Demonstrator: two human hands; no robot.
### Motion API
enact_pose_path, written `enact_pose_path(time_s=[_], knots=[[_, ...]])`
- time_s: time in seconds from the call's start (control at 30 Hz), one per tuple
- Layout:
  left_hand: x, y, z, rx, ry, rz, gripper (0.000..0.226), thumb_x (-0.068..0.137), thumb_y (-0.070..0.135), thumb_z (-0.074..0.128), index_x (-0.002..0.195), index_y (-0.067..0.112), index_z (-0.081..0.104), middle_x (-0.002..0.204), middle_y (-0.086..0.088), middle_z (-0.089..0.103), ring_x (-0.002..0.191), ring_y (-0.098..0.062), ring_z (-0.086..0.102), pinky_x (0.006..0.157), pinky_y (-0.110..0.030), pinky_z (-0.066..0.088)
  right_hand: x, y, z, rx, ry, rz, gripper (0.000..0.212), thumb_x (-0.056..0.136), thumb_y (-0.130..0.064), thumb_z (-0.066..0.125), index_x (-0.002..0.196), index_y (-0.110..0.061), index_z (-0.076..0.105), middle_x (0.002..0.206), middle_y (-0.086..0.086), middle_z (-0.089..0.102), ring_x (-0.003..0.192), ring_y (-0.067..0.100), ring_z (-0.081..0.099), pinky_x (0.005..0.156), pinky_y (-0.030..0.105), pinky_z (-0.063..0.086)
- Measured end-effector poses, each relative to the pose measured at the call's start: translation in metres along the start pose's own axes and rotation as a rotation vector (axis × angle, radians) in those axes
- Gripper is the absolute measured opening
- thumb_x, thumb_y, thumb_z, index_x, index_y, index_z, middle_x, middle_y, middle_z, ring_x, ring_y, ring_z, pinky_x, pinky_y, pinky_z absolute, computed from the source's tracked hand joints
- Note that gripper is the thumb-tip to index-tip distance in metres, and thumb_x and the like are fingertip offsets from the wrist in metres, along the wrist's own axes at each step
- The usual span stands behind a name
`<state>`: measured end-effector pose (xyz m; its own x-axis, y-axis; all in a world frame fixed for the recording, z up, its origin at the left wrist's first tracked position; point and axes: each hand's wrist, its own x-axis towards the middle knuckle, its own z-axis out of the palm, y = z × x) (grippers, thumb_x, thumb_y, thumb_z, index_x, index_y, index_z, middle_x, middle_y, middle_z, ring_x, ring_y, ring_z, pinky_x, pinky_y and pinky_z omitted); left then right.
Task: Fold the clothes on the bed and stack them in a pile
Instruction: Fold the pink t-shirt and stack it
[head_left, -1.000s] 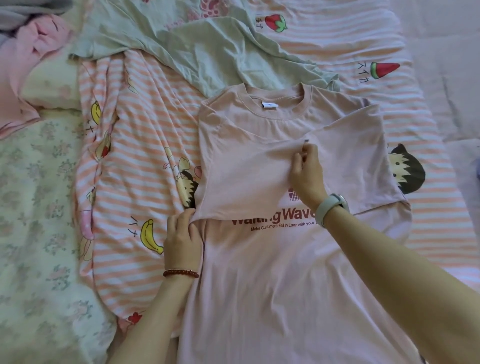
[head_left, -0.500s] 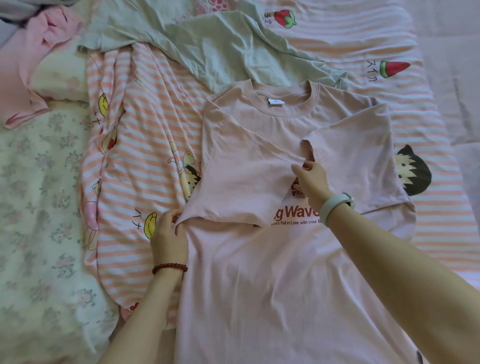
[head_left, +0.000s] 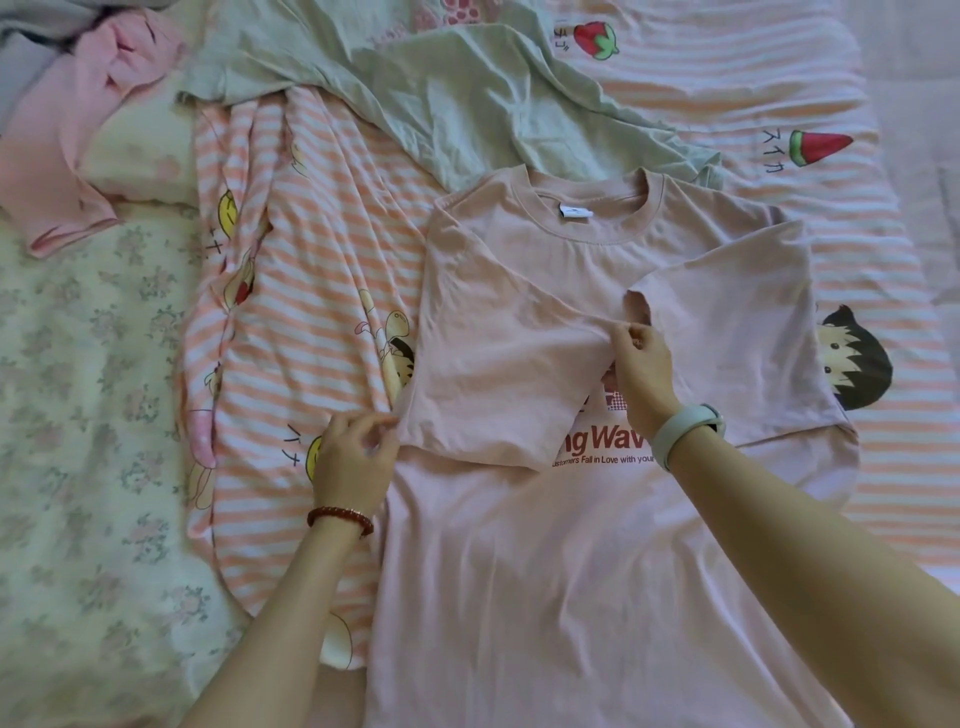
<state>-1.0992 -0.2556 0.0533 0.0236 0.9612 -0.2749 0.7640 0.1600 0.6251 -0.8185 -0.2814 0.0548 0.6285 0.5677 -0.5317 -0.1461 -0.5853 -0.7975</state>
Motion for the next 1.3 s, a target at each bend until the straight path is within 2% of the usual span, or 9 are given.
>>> enact_pose_path(time_s=[0.17,0.3,0.47,0.67,0.77,0.87,0.97,1.13,1.3], knots=[[0.053,0.05,0.021,0.046,-0.013,0.135,0.028,0.089,0.024,0.055,0.11,0.007,0.063,0.111,-0.011,0.058,0.106,-0.028,0.051,0.092,-0.034,0.042,-0.012,0.009,0.002,0.16,-0.23,0.082,0.038,0.092,-0.008,0.047,0.127,-0.015,0.057,0.076,0.008,0.049,0.066,0.019,0.047,0.072,0.035,0.045],[0.104,0.081,0.045,0.055,-0.101,0.052,0.041,0.087,0.037,0.055,0.119,0.013,0.057,0.123,-0.009,0.052,0.115,-0.025,0.047,0.1,-0.035,0.038,-0.016,0.008,0.009,-0.086,-0.072,-0.209,0.036,0.093,-0.006,0.037,0.116,-0.017,0.062,0.078,0.0,0.055,0.053,0.008,0.036,0.055,0.023,0.032],[0.132,0.094,0.052,-0.025,0.035,-0.045,0.014,0.091,0.023,0.051,0.099,0.017,0.061,0.105,0.0,0.065,0.104,-0.022,0.057,0.098,-0.026,0.032,-0.004,-0.007,0.016,-0.244,0.078,-0.337,0.024,0.099,-0.016,0.033,0.078,-0.026,0.039,0.06,-0.008,0.04,0.052,0.007,0.037,0.057,0.031,0.03],[0.134,0.088,0.046,-0.001,0.156,-0.045,0.018,0.093,0.019,0.04,0.107,0.013,0.05,0.112,-0.004,0.055,0.107,-0.03,0.051,0.083,-0.038,0.039,0.012,-0.013,0.017,-0.418,0.121,-0.311,0.028,0.096,-0.014,0.041,0.123,-0.007,0.043,0.096,0.006,0.06,0.082,0.025,0.055,0.066,0.029,0.035],[0.136,0.09,0.05,0.22,0.119,0.27,0.042,0.09,0.02,0.049,0.131,0.011,0.044,0.14,-0.012,0.039,0.127,-0.034,0.036,0.099,-0.043,0.031,0.014,-0.006,0.011,-0.534,0.172,-0.34,0.04,0.094,-0.016,0.046,0.132,-0.007,0.039,0.118,0.009,0.052,0.096,0.021,0.052,0.075,0.027,0.038],[0.145,0.098,0.054,0.466,0.018,0.614,0.052,0.087,0.023,0.055,0.137,0.018,0.042,0.15,-0.008,0.029,0.138,-0.032,0.02,0.108,-0.047,0.019,0.012,0.003,0.003,-0.763,0.172,-0.655,0.044,0.089,-0.01,0.054,0.131,-0.005,0.046,0.126,0.015,0.052,0.113,0.03,0.05,0.091,0.041,0.042],[0.159,0.109,0.058,0.613,-0.037,0.731,0.05,0.09,0.037,0.05,0.137,0.024,0.042,0.154,-0.005,0.021,0.142,-0.031,0.01,0.11,-0.054,0.008,0.022,0.011,-0.007,-1.084,-0.106,-0.935,0.05,0.093,-0.022,0.048,0.141,-0.015,0.039,0.147,0.012,0.036,0.138,0.03,0.029,0.11,0.058,0.023],[0.178,0.111,0.069,0.896,-0.197,0.47,0.06,0.093,0.058,0.016,0.147,0.036,0.004,0.157,-0.002,-0.012,0.141,-0.031,-0.017,0.111,-0.057,-0.005,0.043,0.018,-0.017,-1.498,-0.45,-0.732,0.051,0.099,-0.046,0.012,0.142,-0.037,-0.014,0.156,-0.007,-0.012,0.139,0.014,-0.023,0.112,0.048,-0.012],[0.19,0.117,0.073,0.782,-0.19,0.373,0.064,0.094,0.056,0.023,0.148,0.029,0.005,0.157,-0.003,-0.011,0.142,-0.026,-0.014,0.113,-0.053,-0.004,0.053,-0.01,-0.026,-1.169,-0.333,-1.04,0.044,0.095,-0.029,0.034,0.131,-0.01,0.052,0.136,0.011,0.051,0.131,0.03,0.042,0.108,0.044,0.031]])
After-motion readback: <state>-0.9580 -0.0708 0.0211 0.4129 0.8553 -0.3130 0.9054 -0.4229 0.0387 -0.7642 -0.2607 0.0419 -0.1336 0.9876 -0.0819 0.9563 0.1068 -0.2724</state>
